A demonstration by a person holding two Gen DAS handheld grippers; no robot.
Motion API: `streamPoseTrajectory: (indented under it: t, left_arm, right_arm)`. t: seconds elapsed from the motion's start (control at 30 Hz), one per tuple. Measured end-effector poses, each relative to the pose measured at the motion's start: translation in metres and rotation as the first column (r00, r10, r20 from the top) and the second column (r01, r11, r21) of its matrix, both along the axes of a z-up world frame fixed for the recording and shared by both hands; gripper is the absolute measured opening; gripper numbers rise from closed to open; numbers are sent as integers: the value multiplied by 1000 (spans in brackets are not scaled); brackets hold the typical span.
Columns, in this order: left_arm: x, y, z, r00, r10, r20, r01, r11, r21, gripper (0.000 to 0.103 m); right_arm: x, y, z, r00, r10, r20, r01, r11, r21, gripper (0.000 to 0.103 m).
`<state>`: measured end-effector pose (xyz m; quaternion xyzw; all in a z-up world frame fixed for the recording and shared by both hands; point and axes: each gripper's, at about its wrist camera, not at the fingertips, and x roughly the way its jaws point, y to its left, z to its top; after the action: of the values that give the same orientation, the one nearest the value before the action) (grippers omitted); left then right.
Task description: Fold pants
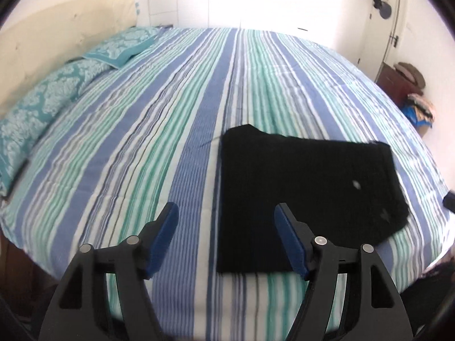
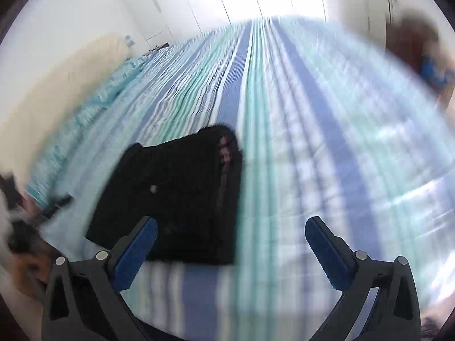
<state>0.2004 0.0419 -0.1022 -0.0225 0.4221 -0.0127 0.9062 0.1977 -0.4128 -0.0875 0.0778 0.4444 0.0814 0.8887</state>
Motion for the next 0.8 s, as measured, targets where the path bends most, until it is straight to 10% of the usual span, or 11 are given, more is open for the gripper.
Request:
streamPoseTrajectory:
  t: [0.2,0.67,0.8]
  left_arm:
    - [-41,-20,42,998,-12,69,10,1000,24,73]
    - [-83,-41,96,983,-56,173,34,992,123,79]
    - [-99,-36,116,974,-43,224,16,992,124,79]
  right_arm:
    - [-51,18,62,983,2,182,33,982,-187,103]
    - [-85,86,87,988,127,84,-102,962,-253,103]
    - [-106,86,110,981,83,178,-37,967,-251,103]
